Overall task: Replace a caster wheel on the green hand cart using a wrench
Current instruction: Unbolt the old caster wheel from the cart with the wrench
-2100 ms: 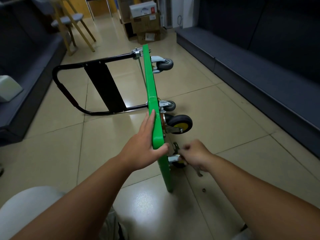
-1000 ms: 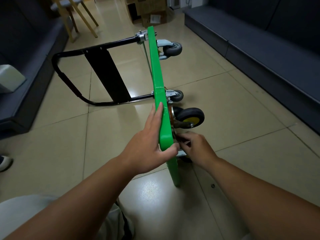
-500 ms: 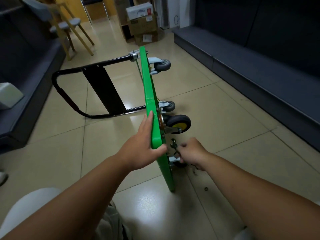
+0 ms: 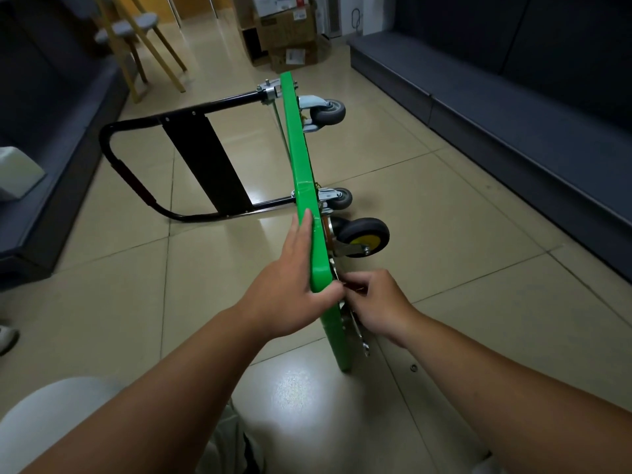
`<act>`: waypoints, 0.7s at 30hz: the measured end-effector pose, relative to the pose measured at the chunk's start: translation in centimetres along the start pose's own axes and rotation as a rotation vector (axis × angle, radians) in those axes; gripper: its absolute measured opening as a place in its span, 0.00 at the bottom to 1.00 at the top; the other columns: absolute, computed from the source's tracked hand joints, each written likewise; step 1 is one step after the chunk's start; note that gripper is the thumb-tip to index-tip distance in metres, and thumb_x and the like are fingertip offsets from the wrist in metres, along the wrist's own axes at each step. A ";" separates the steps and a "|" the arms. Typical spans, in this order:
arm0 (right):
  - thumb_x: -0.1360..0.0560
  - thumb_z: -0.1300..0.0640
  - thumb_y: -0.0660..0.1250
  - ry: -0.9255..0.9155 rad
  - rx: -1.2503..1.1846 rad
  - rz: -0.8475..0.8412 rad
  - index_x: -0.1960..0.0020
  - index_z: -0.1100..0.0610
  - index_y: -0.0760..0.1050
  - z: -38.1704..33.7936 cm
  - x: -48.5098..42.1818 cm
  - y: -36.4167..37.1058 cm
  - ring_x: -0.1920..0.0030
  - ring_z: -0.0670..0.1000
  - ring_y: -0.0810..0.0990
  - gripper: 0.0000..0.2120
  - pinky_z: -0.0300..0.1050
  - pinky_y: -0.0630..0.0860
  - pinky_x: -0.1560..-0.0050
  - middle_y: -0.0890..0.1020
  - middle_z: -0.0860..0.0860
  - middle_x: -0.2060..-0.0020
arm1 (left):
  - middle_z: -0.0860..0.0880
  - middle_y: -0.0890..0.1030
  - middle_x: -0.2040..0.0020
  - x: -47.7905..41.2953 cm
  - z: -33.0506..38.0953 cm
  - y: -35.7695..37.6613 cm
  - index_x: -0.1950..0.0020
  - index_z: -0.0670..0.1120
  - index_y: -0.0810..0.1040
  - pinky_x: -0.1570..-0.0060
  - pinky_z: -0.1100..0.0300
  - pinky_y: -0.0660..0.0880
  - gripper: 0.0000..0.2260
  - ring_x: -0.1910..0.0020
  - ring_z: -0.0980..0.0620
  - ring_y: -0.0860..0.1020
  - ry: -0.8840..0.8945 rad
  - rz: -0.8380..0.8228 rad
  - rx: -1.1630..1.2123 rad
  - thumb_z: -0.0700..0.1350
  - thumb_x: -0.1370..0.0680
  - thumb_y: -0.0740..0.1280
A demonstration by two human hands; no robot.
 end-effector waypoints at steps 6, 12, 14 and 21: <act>0.22 0.63 0.70 -0.148 0.142 0.028 0.37 0.53 0.82 2.0 -2.4 -0.5 0.45 0.46 0.83 0.14 0.47 0.80 0.39 0.86 0.46 0.48 | 0.54 0.46 0.15 -0.1 -0.2 -0.1 0.18 0.59 0.32 0.46 0.49 0.82 0.50 0.42 0.47 0.81 0.006 -0.007 -0.005 0.63 0.29 0.63; 0.22 0.64 0.70 -0.257 0.210 0.039 0.37 0.52 0.82 2.3 -3.7 -0.2 0.44 0.46 0.84 0.16 0.45 0.80 0.41 0.86 0.46 0.45 | 0.55 0.42 0.15 -0.1 -0.4 -0.2 0.18 0.59 0.32 0.44 0.50 0.81 0.50 0.39 0.47 0.80 0.022 -0.014 -0.022 0.63 0.28 0.64; 0.22 0.62 0.70 -0.228 0.320 0.010 0.38 0.52 0.82 3.1 -3.3 -0.5 0.47 0.47 0.84 0.14 0.43 0.79 0.45 0.86 0.47 0.48 | 0.56 0.42 0.15 -0.1 -0.5 -0.2 0.18 0.59 0.32 0.43 0.49 0.80 0.50 0.38 0.46 0.79 0.025 -0.009 -0.024 0.63 0.28 0.64; 0.21 0.58 0.68 0.471 0.879 -0.209 0.42 0.60 0.75 7.8 1.1 -2.8 0.44 0.56 0.81 0.10 0.39 0.71 0.57 0.80 0.57 0.46 | 0.55 0.43 0.15 0.2 -0.1 0.0 0.18 0.60 0.32 0.45 0.50 0.83 0.50 0.33 0.45 0.78 0.028 -0.001 0.013 0.63 0.27 0.64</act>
Point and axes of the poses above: each hand's wrist, its own x-axis away from the middle knuckle, its own y-axis out of the palm, z = x × y, the point moved 2 cm from there along -x, towards the middle knuckle
